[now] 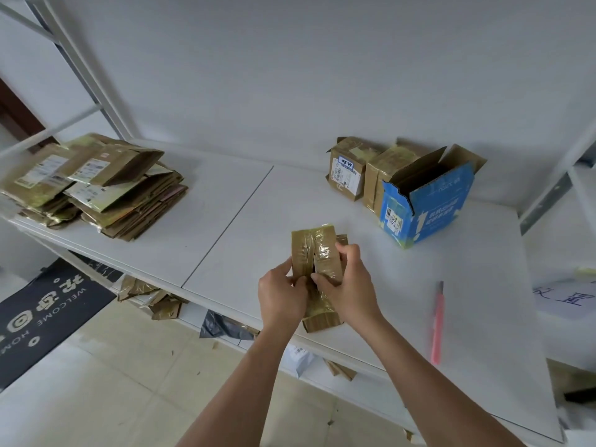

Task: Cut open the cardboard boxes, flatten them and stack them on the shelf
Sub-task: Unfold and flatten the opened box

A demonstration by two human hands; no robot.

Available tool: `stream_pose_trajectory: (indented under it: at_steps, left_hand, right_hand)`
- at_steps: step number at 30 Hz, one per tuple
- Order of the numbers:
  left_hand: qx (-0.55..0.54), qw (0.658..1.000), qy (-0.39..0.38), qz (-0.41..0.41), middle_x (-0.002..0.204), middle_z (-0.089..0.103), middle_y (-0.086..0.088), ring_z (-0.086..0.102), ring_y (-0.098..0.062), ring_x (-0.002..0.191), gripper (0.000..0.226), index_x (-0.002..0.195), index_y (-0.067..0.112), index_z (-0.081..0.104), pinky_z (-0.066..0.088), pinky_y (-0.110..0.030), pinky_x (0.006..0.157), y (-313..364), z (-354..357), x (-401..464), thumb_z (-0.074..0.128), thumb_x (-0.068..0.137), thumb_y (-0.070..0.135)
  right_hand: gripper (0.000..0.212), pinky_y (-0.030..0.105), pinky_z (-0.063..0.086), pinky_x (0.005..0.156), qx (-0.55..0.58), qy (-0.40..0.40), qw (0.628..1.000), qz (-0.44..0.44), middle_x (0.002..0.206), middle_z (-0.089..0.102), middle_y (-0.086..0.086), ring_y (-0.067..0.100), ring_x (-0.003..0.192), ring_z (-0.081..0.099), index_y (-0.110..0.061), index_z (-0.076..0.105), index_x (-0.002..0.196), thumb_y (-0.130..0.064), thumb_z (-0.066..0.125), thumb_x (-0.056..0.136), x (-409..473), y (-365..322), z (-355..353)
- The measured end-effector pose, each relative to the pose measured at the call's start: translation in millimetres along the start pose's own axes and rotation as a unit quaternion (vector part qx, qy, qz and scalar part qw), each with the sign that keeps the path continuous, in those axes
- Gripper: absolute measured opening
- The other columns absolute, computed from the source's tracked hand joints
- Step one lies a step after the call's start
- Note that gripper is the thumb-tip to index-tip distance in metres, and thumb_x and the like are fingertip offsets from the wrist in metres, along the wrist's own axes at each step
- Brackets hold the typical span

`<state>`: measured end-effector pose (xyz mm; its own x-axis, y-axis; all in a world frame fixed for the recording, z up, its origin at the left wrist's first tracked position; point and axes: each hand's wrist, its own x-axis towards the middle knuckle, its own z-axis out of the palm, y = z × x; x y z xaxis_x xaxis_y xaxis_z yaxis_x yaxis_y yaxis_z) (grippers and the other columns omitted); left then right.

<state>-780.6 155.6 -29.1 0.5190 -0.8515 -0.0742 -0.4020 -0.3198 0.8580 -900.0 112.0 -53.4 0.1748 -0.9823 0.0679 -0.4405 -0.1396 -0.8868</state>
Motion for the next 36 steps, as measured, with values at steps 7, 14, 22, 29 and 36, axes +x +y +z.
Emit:
stream_pose_trajectory:
  at_steps: [7, 14, 22, 29, 36]
  left_hand:
    - [0.007, 1.0, 0.0, 0.03, 0.069, 0.065, 0.021, 0.067, -0.004, 0.072, 0.041, 0.105, 0.034, 0.073, 0.053, -0.017, 0.066, -6.4, -0.6, -2.5, 0.06, 0.085, 0.001]
    - [-0.002, 0.999, -0.018, 0.035, 0.076, 0.068, 0.023, 0.066, 0.006, 0.076, 0.046, 0.115, 0.031, 0.072, 0.056, -0.019, 0.071, -10.9, -5.6, -1.7, 0.058, 0.087, -0.003]
    - [0.01, 0.999, -0.048, 0.005, 0.078, 0.07, 0.014, 0.071, -0.01, 0.081, 0.045, 0.123, 0.029, 0.068, 0.059, -0.031, 0.076, -16.2, -15.5, 10.5, 0.06, 0.09, 0.0]
    - [0.197, 0.976, -0.076, 0.051, 0.076, 0.064, 0.009, 0.061, -0.021, 0.076, 0.01, 0.086, 0.029, 0.054, 0.043, -0.029, 0.061, 4.4, 3.8, 6.1, 0.06, 0.083, 0.037]
    - [0.243, 0.966, -0.065, 0.051, 0.075, 0.058, 0.012, 0.057, -0.017, 0.074, 0.027, 0.095, 0.028, 0.051, 0.038, -0.028, 0.059, 11.4, 11.4, 4.8, 0.066, 0.078, 0.043]
  right_hand:
    - [0.059, 0.027, 0.046, 0.071, -0.04, 0.053, 0.998, 0.008, 0.105, 0.062, -0.007, 0.015, 0.089, 0.063, -0.031, 0.031, 0.103, -0.024, 0.083, 0.075, 1.5, -8.1, 10.4]
    - [0.056, 0.029, 0.055, 0.073, -0.033, -0.003, 0.999, 0.041, 0.102, 0.065, -0.001, 0.017, 0.088, 0.066, -0.022, 0.038, 0.114, -0.023, 0.078, 0.074, 2.5, -15.0, -0.2]
    - [0.022, 0.021, 0.05, 0.067, 0.173, -0.092, 0.978, 0.077, 0.089, 0.075, -0.004, 0.009, 0.076, 0.066, -0.026, 0.07, 0.096, -0.007, 0.059, 0.092, -4.3, 10.2, -40.2]
    - [0.049, 0.035, 0.061, 0.077, 0.293, -0.01, 0.946, 0.135, 0.1, 0.076, -0.003, 0.015, 0.092, 0.073, -0.034, 0.052, 0.132, -0.003, 0.061, 0.094, -22.5, 36.3, -37.2]
    - [0.05, 0.037, 0.05, 0.098, 0.048, 0.066, 0.996, -0.025, 0.119, 0.058, 0.002, 0.018, 0.112, 0.058, -0.022, 0.049, 0.141, -0.01, 0.062, 0.095, -21.8, 33.1, -32.1]
